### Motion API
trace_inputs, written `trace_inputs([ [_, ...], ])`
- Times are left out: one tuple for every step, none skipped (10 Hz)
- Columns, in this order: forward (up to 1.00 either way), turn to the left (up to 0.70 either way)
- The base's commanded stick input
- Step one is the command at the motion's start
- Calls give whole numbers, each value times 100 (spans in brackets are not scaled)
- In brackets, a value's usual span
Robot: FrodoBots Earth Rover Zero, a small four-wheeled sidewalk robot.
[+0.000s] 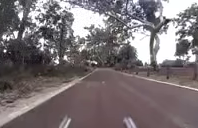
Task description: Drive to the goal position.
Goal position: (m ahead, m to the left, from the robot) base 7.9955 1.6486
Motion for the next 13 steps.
trace_inputs([
  [60,0],
  [60,0],
  [60,0],
  [60,-4],
  [60,-8],
  [60,-13],
  [60,-15],
  [60,-15],
  [60,-15],
  [60,-13],
  [60,-8],
  [60,-4],
  [60,0],
])
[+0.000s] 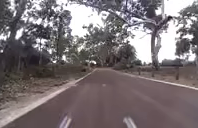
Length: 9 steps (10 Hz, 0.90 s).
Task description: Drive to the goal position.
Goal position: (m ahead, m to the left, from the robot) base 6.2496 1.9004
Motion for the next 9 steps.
trace_inputs([
  [60,0],
  [60,0],
  [60,0],
  [60,0],
  [60,0],
  [60,0],
  [60,0],
  [60,0],
  [60,0],
])
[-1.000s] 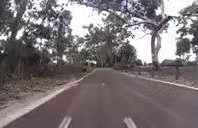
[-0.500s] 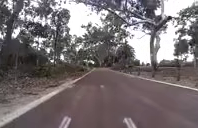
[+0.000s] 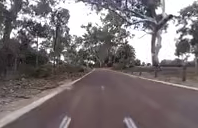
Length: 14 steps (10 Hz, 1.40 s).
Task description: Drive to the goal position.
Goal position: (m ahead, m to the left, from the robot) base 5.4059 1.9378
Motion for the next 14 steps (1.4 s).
trace_inputs([
  [60,0],
  [60,0],
  [60,0],
  [60,0],
  [60,0],
  [60,0],
  [60,0],
  [60,0],
  [60,0],
  [60,0],
  [60,0],
  [60,0],
  [60,0],
  [60,0],
])
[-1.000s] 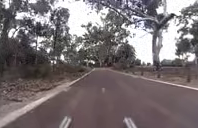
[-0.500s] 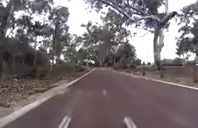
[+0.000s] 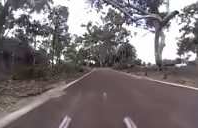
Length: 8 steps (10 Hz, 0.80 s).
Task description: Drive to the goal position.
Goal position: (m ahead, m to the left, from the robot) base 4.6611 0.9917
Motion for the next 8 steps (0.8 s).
trace_inputs([
  [60,0],
  [60,0],
  [60,0],
  [60,0],
  [60,0],
  [60,0],
  [60,0],
  [60,0],
])
